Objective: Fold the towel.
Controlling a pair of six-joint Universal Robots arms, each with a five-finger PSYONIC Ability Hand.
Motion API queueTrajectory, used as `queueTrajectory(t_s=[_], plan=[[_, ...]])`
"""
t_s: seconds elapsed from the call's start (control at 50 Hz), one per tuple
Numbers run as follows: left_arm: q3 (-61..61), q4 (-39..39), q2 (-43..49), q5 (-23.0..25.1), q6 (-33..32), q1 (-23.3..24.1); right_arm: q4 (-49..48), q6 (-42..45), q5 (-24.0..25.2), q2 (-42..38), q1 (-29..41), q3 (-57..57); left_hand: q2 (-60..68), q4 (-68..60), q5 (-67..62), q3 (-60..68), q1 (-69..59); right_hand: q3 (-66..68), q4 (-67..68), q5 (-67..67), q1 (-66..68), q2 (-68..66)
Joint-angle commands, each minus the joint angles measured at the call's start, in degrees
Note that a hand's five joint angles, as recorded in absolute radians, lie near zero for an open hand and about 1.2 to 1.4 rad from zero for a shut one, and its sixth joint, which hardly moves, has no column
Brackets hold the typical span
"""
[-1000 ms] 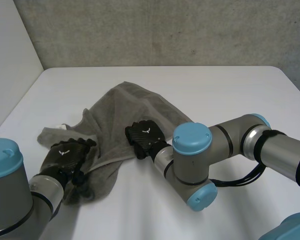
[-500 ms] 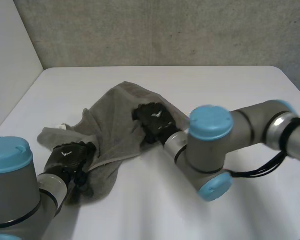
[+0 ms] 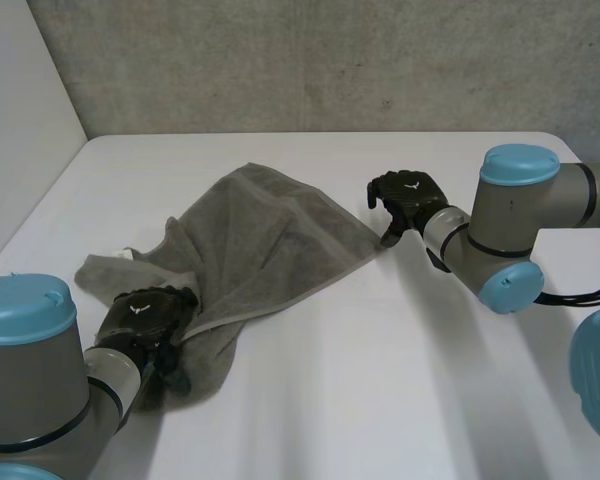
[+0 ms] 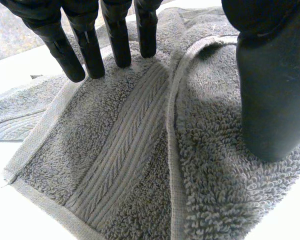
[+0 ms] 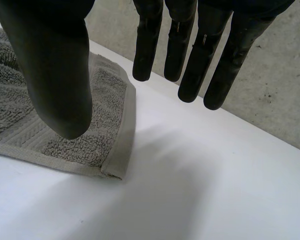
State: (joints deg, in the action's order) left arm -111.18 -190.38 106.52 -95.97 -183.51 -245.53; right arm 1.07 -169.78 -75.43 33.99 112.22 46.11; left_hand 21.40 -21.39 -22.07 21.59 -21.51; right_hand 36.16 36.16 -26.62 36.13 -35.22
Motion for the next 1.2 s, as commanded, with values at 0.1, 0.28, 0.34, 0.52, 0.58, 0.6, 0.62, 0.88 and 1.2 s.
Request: queueTrajectory(t_s=[0.1, 0.28, 0.34, 0.52, 0.58, 0.6, 0.62, 0.88, 1.2], plan=[[-0.26, -0.08, 0.00, 0.00, 0.08, 0.05, -0.45, -0.03, -0.07, -4.90, 0.99, -3.66, -1.77, 1.75, 12.44, -1.96, 1.87, 1.17, 1.17, -0.72, 1.21, -2.12], [-0.52, 0.01, -0.35, 0.09, 0.08, 0.23, -0.37, 0.06, -1.04, -8.33, 0.99, -6.82, -2.10, 2.09, 12.77, -2.30, 2.21, 1.85, 1.84, -1.39, 1.88, -2.79], [-0.53, 0.01, -0.44, 0.09, 0.08, 0.23, -0.37, 0.06, -1.21, -8.94, 0.99, -7.87, -2.27, 2.26, 12.94, -2.46, 2.37, 3.69, 3.68, -3.23, 3.72, -4.63], [-0.53, 0.01, -0.44, 0.09, 0.08, 0.23, 1.21, 1.20, -1.30, -11.58, 1.42, -11.65, -2.27, 2.26, 12.94, -2.46, 2.38, 4.87, 4.87, -4.42, 4.91, -5.82], [-0.61, 0.01, -0.52, 0.09, 0.08, 0.23, 1.48, 2.78, -2.00, -12.28, 1.78, -12.27, -2.27, 2.26, 12.94, -2.46, 2.38, 5.88, 5.87, -5.42, 5.91, -6.82], [-0.61, 0.01, -0.52, 0.09, 0.08, 0.23, 1.48, 2.79, -2.00, -12.28, 1.78, -12.27, -2.27, 2.26, 12.94, -2.46, 2.38, 5.88, 5.88, -5.43, 5.92, -6.83], [-0.70, 0.01, -0.52, 0.09, 0.08, 0.23, 1.57, 3.48, -2.44, -12.54, 1.78, -12.44, -2.27, 2.26, 12.94, -2.46, 2.38, 7.05, 7.05, -6.59, 7.08, -7.99], [-0.70, 0.01, -0.61, 0.09, 0.08, 0.32, 1.65, 4.02, -2.97, -12.46, 2.30, -12.45, -2.44, 2.43, 13.11, -2.63, 2.54, 28.42, 28.42, -27.97, 28.45, -29.37], [-1.23, 0.01, -0.88, 0.09, 0.08, 0.23, 1.65, 4.02, -2.62, -12.72, 3.01, -11.92, -2.61, 2.59, 13.28, -2.80, 2.71, 40.54, 40.53, -40.08, 40.57, -41.48]])
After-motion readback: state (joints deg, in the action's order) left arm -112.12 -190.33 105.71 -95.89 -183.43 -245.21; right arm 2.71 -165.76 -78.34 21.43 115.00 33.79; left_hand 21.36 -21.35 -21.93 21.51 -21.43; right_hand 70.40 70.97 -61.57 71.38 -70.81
